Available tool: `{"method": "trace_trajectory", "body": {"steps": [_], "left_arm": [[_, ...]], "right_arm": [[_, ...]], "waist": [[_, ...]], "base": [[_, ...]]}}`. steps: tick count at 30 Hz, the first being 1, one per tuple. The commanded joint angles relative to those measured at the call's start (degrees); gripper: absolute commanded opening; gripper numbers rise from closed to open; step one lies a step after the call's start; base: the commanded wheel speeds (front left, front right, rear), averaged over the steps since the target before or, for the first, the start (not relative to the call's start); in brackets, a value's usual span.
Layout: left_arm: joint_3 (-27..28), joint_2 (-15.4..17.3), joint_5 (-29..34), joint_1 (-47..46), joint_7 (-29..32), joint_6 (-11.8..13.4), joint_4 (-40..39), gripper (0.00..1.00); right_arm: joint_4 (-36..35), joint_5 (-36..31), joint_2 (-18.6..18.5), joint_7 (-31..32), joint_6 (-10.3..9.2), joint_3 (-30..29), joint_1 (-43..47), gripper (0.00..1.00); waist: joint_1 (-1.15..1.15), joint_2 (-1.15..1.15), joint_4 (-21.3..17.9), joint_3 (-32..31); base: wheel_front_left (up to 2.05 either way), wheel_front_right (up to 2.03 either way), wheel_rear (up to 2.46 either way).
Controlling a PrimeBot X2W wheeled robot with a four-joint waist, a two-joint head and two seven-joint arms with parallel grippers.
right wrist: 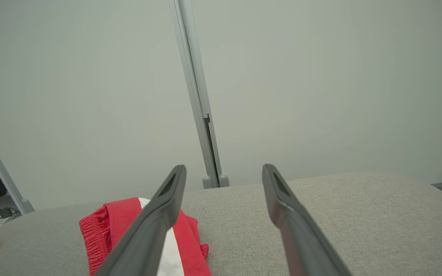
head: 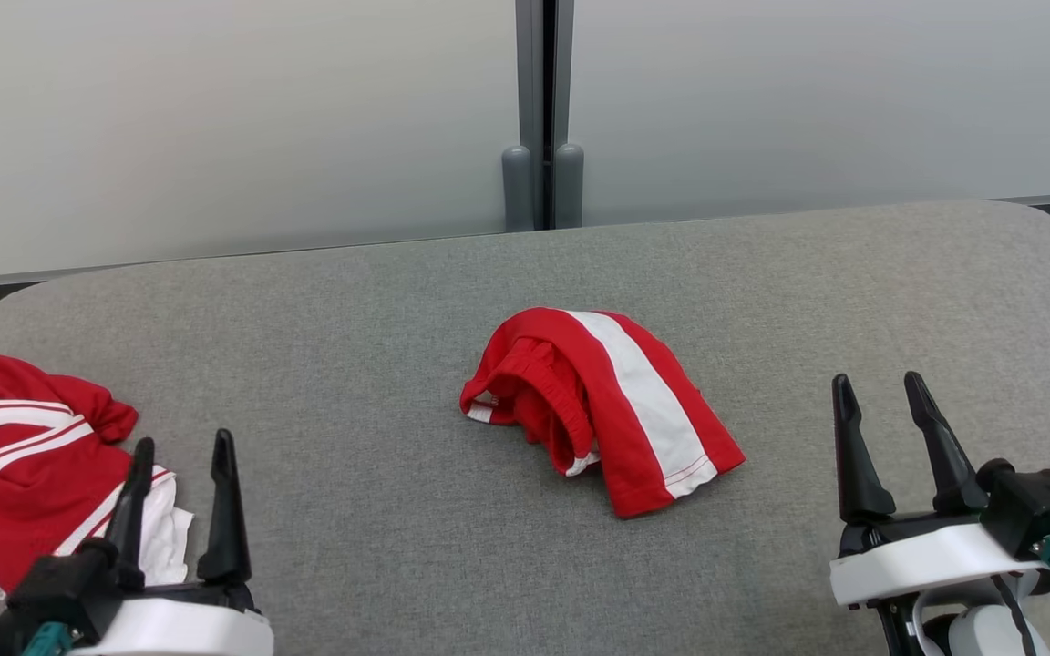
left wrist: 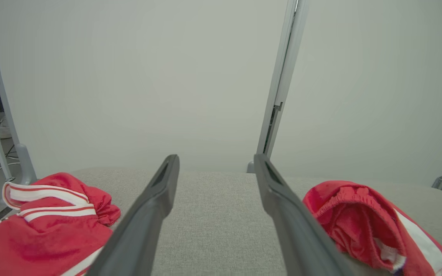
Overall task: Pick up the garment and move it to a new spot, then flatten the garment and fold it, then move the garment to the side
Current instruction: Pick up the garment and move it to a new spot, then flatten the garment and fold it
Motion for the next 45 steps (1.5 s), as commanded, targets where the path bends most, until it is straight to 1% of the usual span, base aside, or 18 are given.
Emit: {"method": "trace_trajectory", "body": {"steps": [1, 6, 10, 17, 20, 21, 23, 27, 32, 33, 34, 35, 36, 37, 38, 40, 45], "left_arm": [[0.47, -0.44, 0.69, 0.55, 0.00, -0.50, -0.44, 1.00], [1.79, -3.28, 2.51, 2.09, 0.00, -2.68, -0.81, 1.00], [2.28, -4.25, 3.97, 1.69, -0.01, -4.39, 0.15, 1.00], [4.42, -6.55, 5.91, 1.31, -0.01, -6.46, 0.92, 1.00], [4.72, -7.07, 6.35, 1.28, -0.01, -6.91, 1.15, 1.00], [4.83, -7.34, 6.50, 1.28, -0.01, -7.04, 1.27, 1.00], [5.00, -8.18, 7.26, 1.48, -0.02, -7.56, 1.47, 1.00], [4.99, -8.70, 7.81, 1.41, -0.02, -8.56, 2.04, 1.00], [5.06, -9.43, 8.24, 0.57, -0.02, -9.50, 3.16, 1.00], [5.06, -9.43, 8.24, 0.57, -0.02, -9.50, 3.16, 1.00], [5.09, -9.77, 8.44, 0.34, -0.02, -9.80, 3.51, 1.00], [5.09, -9.77, 8.44, 0.34, -0.02, -9.80, 3.51, 1.00], [5.13, -9.91, 8.57, 0.12, -0.02, -10.04, 3.62, 1.00], [5.42, -10.27, 8.60, -0.45, -0.02, -10.31, 3.52, 1.00], [5.42, -10.27, 8.60, -0.45, -0.02, -10.31, 3.52, 1.00], [5.71, -10.50, 8.61, -0.75, -0.02, -10.81, 3.49, 1.00], [6.21, -11.03, 9.29, -1.83, -0.02, -11.87, 3.95, 1.00]], "right_arm": [[-0.30, -0.02, -0.37, -0.27, 0.11, -0.25, 0.56, 1.00], [0.09, -0.28, -0.36, -0.27, 0.11, 0.33, 0.67, 1.00], [0.86, -0.52, -0.37, -0.27, 0.11, 0.82, 0.04, 1.00], [1.86, -0.69, -0.36, -0.27, 0.11, 0.90, -0.54, 1.00], [2.87, -0.28, -0.36, -0.27, 0.11, 1.13, -0.09, 1.00], [3.58, 0.55, -0.36, -0.27, 0.11, 1.26, 0.00, 1.00], [7.12, 2.94, -0.35, 1.34, 0.11, 2.32, -0.43, 1.00], [12.68, 7.48, -0.31, 8.06, 0.11, 4.21, -2.25, 1.00], [19.16, 17.00, -0.43, 17.24, 0.11, 5.59, -5.14, 1.00], [19.16, 17.00, -0.43, 17.24, 0.11, 5.59, -5.14, 1.00], [20.88, 21.28, -0.29, 19.54, 0.12, 6.90, -6.75, 1.00], [20.88, 21.28, -0.29, 19.54, 0.12, 6.90, -6.75, 1.00], [21.74, 23.68, -0.36, 20.11, 0.12, 7.24, -7.60, 1.00], [24.04, 25.27, -0.39, 20.23, 0.12, 7.77, -9.03, 1.00], [24.04, 25.27, -0.39, 20.23, 0.12, 7.77, -9.03, 1.00], [26.29, 27.31, -0.39, 19.68, 0.11, 7.97, -10.58, 1.00], [30.83, 28.48, -0.35, 16.92, 0.12, 9.97, -14.50, 1.00]], "waist": [[0.00, 0.00, 0.06, 0.02], [0.00, 0.00, 0.28, 0.05], [0.00, 0.00, 0.02, 0.06], [0.00, 0.00, -0.21, -0.21], [0.00, 0.00, -0.03, -0.37], [0.00, 0.00, 0.09, -0.43], [0.00, 0.00, 0.47, -0.58], [0.00, 0.00, 1.62, -0.50], [0.00, 0.00, 3.63, -0.13], [0.00, 0.00, 3.63, -0.13], [0.00, 0.00, 4.51, 0.34], [0.00, 0.00, 4.51, 0.34], [0.00, 0.00, 4.98, 0.63], [0.00, 0.00, 5.94, 1.30], [0.00, 0.00, 5.94, 1.30], [0.00, 0.00, 6.96, 2.05], [0.00, 0.00, 9.03, 3.83]], "base": [[0.00, 0.00, 0.00], [0.00, 0.00, 0.00], [0.00, 0.00, 0.00], [0.00, 0.00, 0.00], [0.00, 0.00, 0.00], [0.00, 0.00, 0.00], [0.00, 0.00, 0.00], [0.00, 0.00, 0.00], [0.00, 0.00, 0.00], [0.00, 0.00, 0.00], [0.00, 0.00, 0.00], [0.00, 0.00, 0.00], [0.00, 0.00, 0.00], [0.00, 0.00, 0.00], [0.00, 0.00, 0.00], [0.00, 0.00, 0.00], [0.00, 0.00, 0.00]]}}
